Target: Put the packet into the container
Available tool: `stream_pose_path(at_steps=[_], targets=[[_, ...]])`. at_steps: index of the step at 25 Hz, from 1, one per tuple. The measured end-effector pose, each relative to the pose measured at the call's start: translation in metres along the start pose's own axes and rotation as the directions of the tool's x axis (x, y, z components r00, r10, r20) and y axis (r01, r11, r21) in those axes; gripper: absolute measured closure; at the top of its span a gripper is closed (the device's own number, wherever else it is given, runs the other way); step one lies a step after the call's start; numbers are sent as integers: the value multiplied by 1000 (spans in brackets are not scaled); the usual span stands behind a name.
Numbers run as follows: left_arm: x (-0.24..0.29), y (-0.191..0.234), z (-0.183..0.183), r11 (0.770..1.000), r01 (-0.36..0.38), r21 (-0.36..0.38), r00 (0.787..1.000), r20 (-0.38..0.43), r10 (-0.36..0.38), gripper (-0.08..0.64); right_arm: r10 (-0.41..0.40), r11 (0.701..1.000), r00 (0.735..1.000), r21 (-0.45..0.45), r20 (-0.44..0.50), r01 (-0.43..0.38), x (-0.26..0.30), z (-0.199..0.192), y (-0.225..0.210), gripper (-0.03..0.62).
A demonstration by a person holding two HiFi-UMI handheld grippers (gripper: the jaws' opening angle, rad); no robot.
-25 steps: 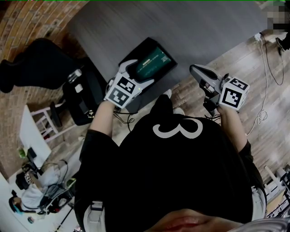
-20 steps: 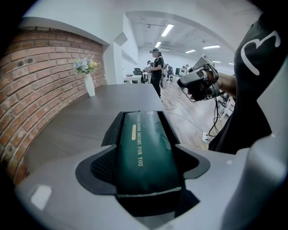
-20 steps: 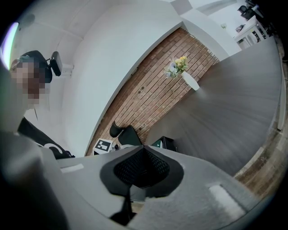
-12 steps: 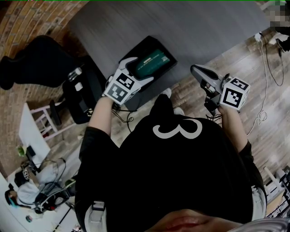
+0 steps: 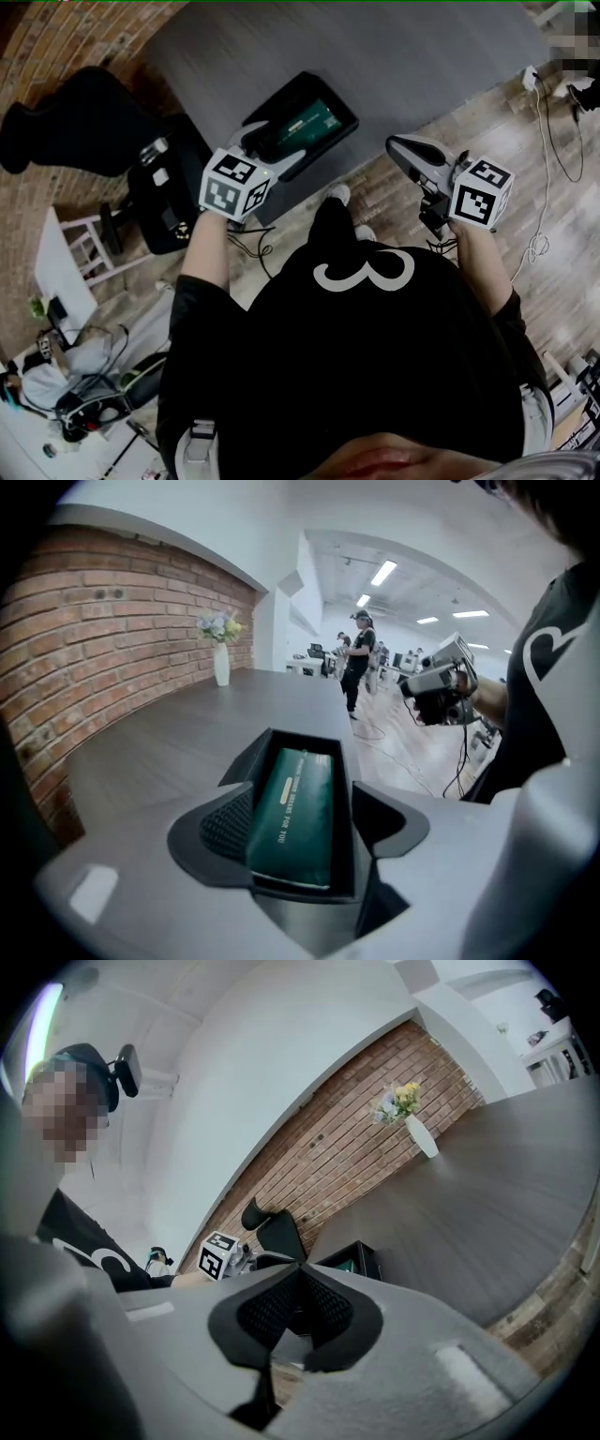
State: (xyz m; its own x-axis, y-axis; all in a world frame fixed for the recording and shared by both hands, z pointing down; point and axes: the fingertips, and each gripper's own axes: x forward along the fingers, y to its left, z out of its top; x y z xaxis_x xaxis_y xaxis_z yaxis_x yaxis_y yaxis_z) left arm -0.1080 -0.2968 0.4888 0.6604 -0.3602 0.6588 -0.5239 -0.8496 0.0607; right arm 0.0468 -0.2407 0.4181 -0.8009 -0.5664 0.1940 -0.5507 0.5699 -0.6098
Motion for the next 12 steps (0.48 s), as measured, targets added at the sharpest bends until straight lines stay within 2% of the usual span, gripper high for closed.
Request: stream_pose_path(at_steps=[2, 5, 8, 12], targets=[[-14, -13, 14, 998, -30, -52, 996, 83, 34, 267, 7, 1000, 1000, -29, -5, -7, -3, -1, 8, 591], [-31, -43, 37, 989, -13, -147, 978, 205, 44, 330, 24, 999, 1000, -46, -16, -24, -7, -3, 18, 591], [-42, -73, 53, 958, 79, -276, 955, 295, 6, 413, 53, 996, 998, -66, -22, -54, -11, -3, 31, 591], [-59, -110, 72, 917, 177, -358, 918, 396, -23, 482, 104, 989, 995, -106, -14, -105, -18, 3, 57, 591]])
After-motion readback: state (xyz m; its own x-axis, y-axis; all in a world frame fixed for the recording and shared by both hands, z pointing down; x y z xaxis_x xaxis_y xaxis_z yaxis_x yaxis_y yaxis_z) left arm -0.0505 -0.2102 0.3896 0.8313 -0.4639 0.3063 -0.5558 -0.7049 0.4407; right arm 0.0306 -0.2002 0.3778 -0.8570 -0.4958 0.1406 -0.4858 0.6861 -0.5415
